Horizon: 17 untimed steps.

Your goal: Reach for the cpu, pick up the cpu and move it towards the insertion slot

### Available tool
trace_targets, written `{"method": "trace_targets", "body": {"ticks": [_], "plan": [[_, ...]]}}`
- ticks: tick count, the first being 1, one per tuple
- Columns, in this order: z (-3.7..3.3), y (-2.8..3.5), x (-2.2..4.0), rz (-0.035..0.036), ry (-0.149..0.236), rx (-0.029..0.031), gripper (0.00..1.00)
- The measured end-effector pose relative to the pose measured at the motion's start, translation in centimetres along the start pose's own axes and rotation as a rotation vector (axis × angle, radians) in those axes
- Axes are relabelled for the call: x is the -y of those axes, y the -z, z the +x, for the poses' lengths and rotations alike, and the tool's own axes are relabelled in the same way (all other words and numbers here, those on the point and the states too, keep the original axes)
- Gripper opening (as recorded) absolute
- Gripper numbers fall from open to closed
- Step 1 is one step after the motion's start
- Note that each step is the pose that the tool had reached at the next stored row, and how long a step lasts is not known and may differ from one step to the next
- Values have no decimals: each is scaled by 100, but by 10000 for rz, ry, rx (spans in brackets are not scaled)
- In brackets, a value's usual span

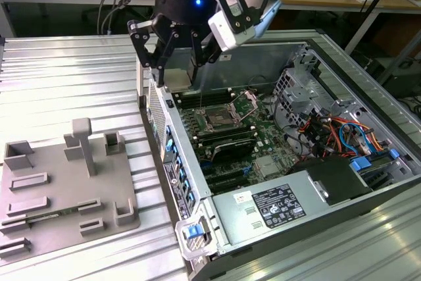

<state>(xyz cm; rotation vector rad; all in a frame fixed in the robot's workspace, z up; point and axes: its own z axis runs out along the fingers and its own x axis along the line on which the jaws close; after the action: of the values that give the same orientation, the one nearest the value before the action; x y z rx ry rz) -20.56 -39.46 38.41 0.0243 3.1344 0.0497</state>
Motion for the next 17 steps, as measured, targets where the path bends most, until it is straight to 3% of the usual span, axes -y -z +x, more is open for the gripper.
{"method": "trace_targets", "body": {"ticks": [17], "plan": [[-305, -9, -12, 0, 0, 0, 55]]}}
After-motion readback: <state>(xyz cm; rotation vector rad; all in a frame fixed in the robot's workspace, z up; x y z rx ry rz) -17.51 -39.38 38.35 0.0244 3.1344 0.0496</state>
